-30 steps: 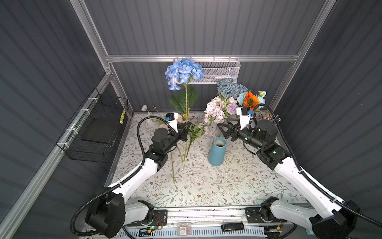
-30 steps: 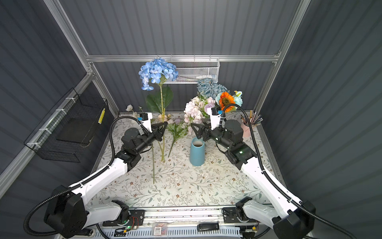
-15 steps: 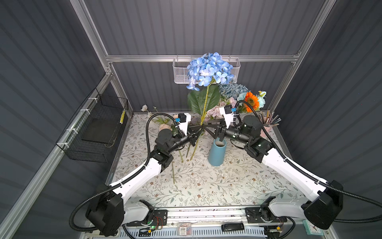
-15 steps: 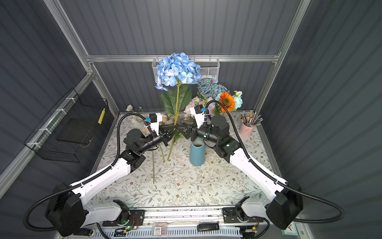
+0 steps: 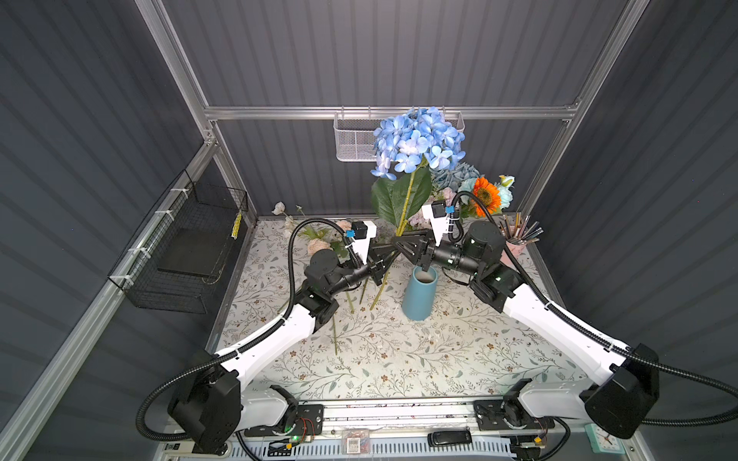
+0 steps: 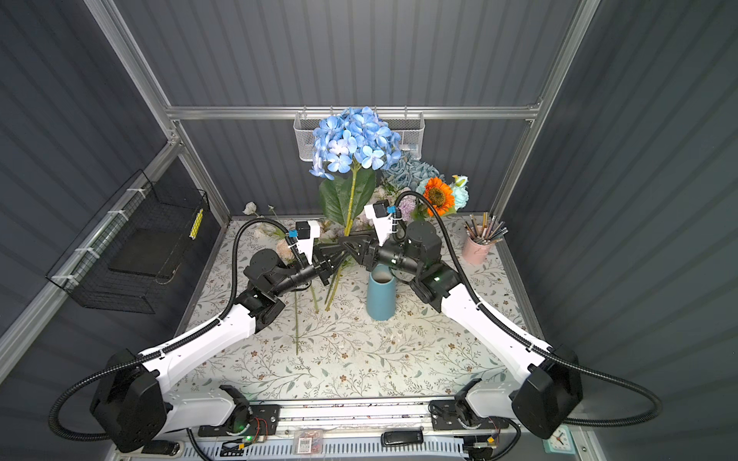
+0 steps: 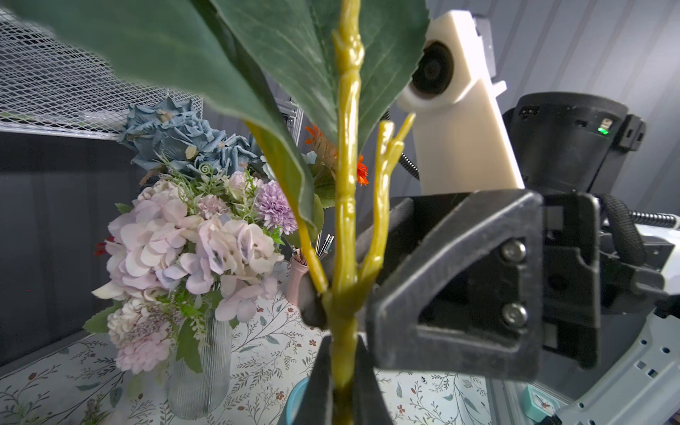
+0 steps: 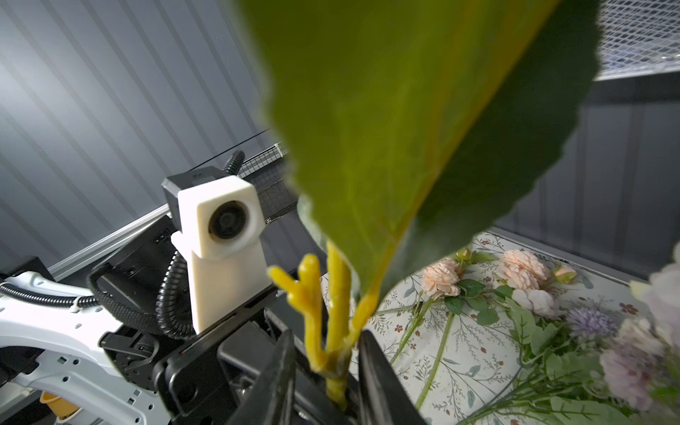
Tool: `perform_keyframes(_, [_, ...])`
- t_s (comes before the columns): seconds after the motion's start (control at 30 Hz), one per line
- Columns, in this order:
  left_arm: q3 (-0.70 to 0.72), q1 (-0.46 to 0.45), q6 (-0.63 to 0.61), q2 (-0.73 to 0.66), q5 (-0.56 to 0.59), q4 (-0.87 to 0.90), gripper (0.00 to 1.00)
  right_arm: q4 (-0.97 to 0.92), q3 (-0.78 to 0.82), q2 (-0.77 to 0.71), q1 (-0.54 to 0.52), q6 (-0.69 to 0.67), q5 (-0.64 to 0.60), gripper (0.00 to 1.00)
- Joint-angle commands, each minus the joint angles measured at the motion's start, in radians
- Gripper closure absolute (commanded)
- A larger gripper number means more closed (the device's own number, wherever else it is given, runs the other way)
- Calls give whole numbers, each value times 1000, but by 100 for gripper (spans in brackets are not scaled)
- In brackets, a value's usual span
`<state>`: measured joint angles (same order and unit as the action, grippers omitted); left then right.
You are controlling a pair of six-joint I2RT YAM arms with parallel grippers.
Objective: Arrange flowers in a vase
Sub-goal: Place the flower in the vase.
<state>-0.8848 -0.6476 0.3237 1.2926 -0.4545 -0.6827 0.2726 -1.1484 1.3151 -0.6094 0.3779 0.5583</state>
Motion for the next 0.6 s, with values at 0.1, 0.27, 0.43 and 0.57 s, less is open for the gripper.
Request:
perform_keyframes(0.1, [-36,-14,-30,-7,-24,-28,100,-11,-33,10,-2,-11,0,92])
perform_keyframes(0.27, [-29,-14,-3,-9,-15,-32,18,-36,-30,-8,4,-31,-24,100])
perform_keyframes(0.43, [7,-11,22,-48,51,-6,0,-111,-33,-59,26,-97,-87,100])
perform_keyframes(0.57, [53,1,11,-104,165,63,0,-200,-56,-115,48,-175,-157,100])
